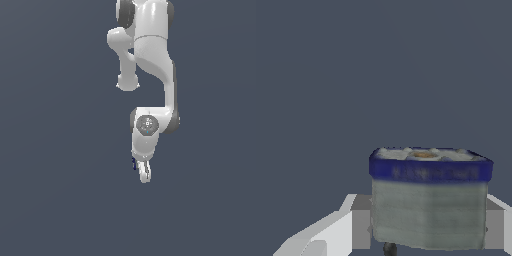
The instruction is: Pick up the object and move it to a goal position.
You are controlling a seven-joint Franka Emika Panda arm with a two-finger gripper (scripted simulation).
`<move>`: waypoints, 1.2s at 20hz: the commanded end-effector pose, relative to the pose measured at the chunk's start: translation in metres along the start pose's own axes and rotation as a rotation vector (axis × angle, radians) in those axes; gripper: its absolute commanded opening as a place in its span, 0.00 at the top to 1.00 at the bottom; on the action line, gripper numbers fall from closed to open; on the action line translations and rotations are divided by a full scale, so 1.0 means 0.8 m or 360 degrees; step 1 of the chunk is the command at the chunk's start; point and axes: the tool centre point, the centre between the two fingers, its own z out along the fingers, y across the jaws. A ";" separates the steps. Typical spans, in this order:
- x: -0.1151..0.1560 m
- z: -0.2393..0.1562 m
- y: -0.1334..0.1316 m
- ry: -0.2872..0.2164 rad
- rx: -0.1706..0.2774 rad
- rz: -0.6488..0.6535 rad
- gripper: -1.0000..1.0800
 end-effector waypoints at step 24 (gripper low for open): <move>0.052 -0.095 0.116 -0.0002 0.0002 0.0000 1.00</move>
